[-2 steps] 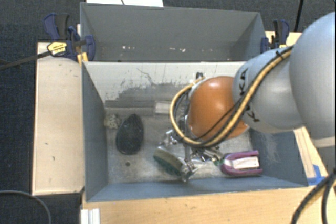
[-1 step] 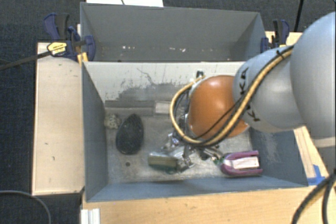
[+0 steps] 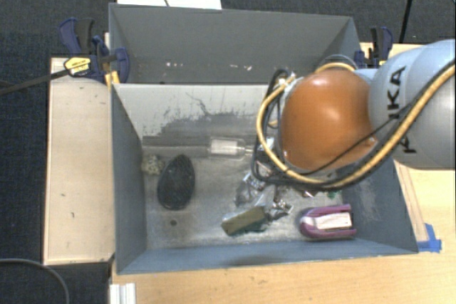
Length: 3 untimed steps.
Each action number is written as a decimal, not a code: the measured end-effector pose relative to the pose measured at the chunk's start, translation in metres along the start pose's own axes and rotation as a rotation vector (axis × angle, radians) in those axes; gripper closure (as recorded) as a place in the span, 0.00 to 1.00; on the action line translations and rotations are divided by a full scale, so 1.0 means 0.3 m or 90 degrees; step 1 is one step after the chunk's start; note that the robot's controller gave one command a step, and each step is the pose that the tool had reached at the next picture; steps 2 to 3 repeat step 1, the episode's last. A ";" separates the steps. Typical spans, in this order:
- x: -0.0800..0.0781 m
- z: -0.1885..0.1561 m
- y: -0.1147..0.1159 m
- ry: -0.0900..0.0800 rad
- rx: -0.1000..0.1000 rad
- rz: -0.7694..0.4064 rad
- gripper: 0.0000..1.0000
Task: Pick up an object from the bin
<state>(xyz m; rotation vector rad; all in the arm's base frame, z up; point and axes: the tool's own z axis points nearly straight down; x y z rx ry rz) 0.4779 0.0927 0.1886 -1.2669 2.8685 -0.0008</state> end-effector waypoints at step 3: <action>-0.028 -0.191 0.002 -0.001 0.001 0.014 1.00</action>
Offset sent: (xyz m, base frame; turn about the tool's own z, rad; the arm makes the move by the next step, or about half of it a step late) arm 0.0030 0.0058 0.0540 0.0163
